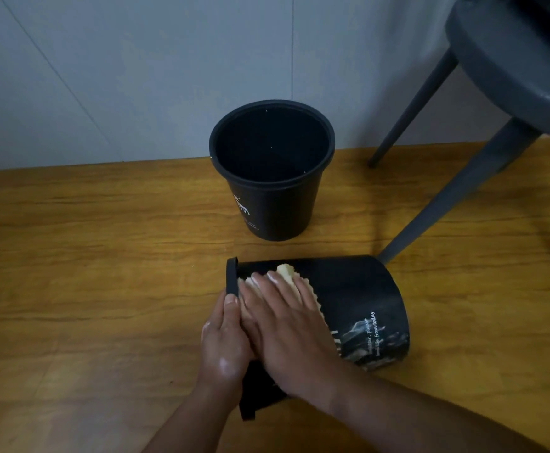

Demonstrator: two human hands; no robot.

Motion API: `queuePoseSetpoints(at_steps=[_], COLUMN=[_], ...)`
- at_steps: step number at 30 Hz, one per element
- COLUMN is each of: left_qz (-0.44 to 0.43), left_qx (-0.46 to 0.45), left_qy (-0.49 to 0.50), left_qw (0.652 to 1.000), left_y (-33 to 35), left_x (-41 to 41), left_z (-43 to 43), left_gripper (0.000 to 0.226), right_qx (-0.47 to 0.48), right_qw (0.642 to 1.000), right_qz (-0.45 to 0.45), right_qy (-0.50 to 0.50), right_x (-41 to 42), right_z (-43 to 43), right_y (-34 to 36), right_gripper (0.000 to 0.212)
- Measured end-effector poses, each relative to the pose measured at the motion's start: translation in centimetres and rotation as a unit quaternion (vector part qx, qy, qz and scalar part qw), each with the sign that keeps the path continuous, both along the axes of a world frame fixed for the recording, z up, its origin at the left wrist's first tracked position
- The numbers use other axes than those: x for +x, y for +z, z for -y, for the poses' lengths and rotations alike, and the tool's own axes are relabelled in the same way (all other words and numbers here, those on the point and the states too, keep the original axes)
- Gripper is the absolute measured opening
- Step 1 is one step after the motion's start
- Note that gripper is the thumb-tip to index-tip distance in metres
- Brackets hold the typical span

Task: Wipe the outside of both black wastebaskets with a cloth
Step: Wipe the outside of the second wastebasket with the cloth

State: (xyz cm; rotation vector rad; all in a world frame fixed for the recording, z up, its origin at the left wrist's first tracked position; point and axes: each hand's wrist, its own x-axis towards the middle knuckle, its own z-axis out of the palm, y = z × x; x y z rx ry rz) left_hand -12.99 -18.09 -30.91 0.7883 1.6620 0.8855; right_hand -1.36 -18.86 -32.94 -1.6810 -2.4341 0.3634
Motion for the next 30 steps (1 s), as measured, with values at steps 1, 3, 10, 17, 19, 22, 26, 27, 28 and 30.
queuePoseSetpoints(at_steps=[1,3,10,17,19,22,26,27,28,30], left_qz=[0.008,0.009,-0.015,-0.024,-0.030,-0.043,-0.041,-0.045,-0.047,-0.049], left_qx=[0.002,-0.001,0.036,0.042,0.045,0.039,0.025,0.027,0.031,0.038], left_qy=[0.004,0.023,-0.031,-0.022,-0.012,-0.010,-0.013,-0.015,-0.016,-0.018], left_qw=[1.000,1.000,0.999,0.999,0.998,0.998,0.999,0.999,0.998,0.998], left_y=[0.1,0.4,-0.2,-0.4,-0.2,-0.4,-0.2,-0.1,-0.1,-0.4], left_x=[0.0,0.2,-0.3,0.2,0.4,0.4,0.2,0.2,0.2,0.0], left_z=[-0.2,-0.5,-0.2,0.4,0.5,0.6,0.4,0.3,0.3,0.3], left_gripper=[0.038,0.032,0.037,0.060,0.046,0.037,0.040,0.041,0.041,0.038], right_qx=[0.005,0.006,0.002,-0.084,-0.088,-0.046,-0.004,-0.004,-0.002,0.000], right_qw=[1.000,0.999,1.000,0.989,0.987,0.992,1.000,1.000,0.999,1.000], right_qz=[0.007,0.016,-0.008,0.017,0.014,0.011,-0.007,-0.002,0.006,0.016], right_qy=[0.014,0.039,0.016,-0.122,-0.132,-0.115,0.006,0.027,0.037,0.024], right_x=[0.3,1.0,1.9,6.5,6.6,4.8,1.3,1.2,1.5,2.9], right_z=[1.0,2.8,2.6,-4.3,-4.8,-3.0,2.2,2.8,2.9,2.5], right_y=[-0.3,-1.1,-0.7,0.2,0.2,0.0,0.0,-0.1,-0.2,-0.5], right_gripper=[0.058,0.066,0.059,0.049,0.048,0.049,0.057,0.059,0.061,0.061])
